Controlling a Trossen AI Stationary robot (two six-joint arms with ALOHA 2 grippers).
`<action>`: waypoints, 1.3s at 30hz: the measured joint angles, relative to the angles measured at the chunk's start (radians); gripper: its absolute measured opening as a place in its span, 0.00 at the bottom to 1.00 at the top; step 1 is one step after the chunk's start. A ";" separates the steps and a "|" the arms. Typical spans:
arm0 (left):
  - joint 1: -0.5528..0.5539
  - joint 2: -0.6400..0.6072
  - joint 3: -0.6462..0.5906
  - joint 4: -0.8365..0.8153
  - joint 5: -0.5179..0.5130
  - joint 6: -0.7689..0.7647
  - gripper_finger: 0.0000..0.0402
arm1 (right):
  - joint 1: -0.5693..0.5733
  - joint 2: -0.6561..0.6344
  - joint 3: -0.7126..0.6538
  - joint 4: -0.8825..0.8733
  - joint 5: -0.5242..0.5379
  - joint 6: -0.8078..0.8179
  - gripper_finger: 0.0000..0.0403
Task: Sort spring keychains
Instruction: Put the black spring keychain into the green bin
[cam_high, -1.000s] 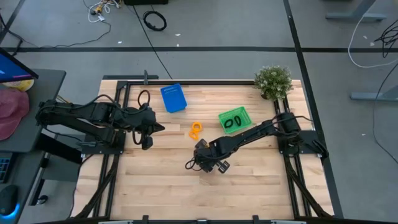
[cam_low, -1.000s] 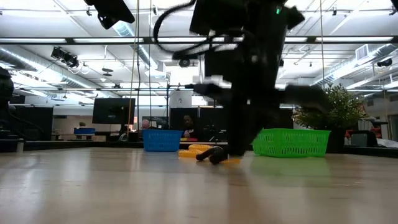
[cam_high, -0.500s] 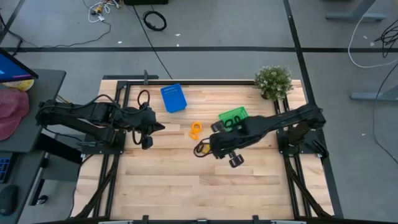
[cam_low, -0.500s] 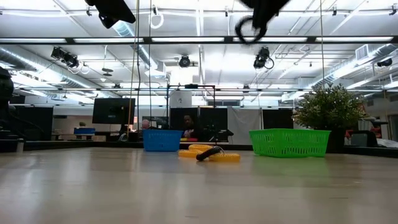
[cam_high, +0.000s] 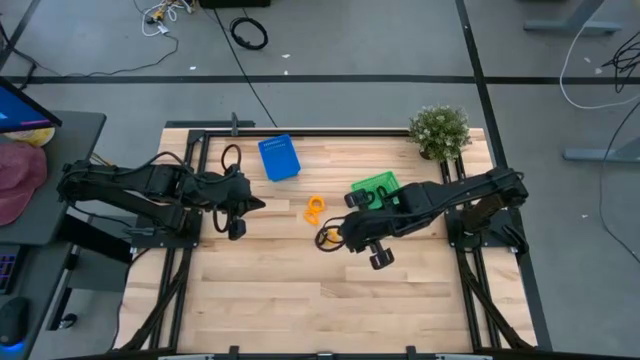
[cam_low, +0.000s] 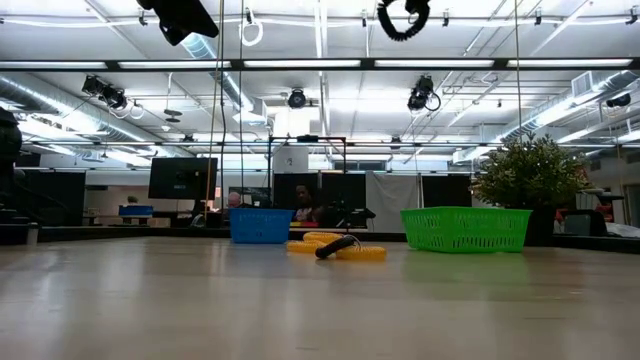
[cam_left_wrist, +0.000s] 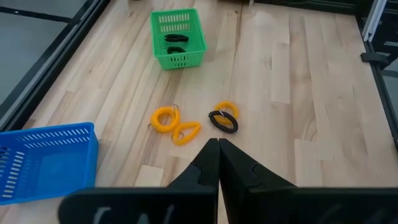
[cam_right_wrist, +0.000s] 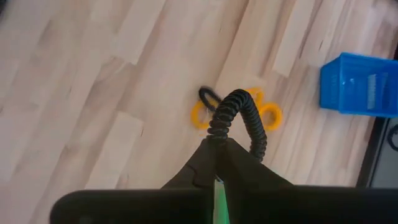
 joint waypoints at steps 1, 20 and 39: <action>0.000 0.000 0.000 0.000 0.000 0.000 0.01 | -0.002 0.000 0.001 0.012 -0.001 0.003 0.02; 0.000 0.000 0.000 0.002 -0.019 0.000 0.01 | -0.290 -0.008 0.001 -0.243 -0.092 0.503 0.02; 0.000 0.000 0.000 0.012 -0.035 -0.008 0.01 | -0.605 -0.009 -0.118 -0.244 -0.099 0.860 0.02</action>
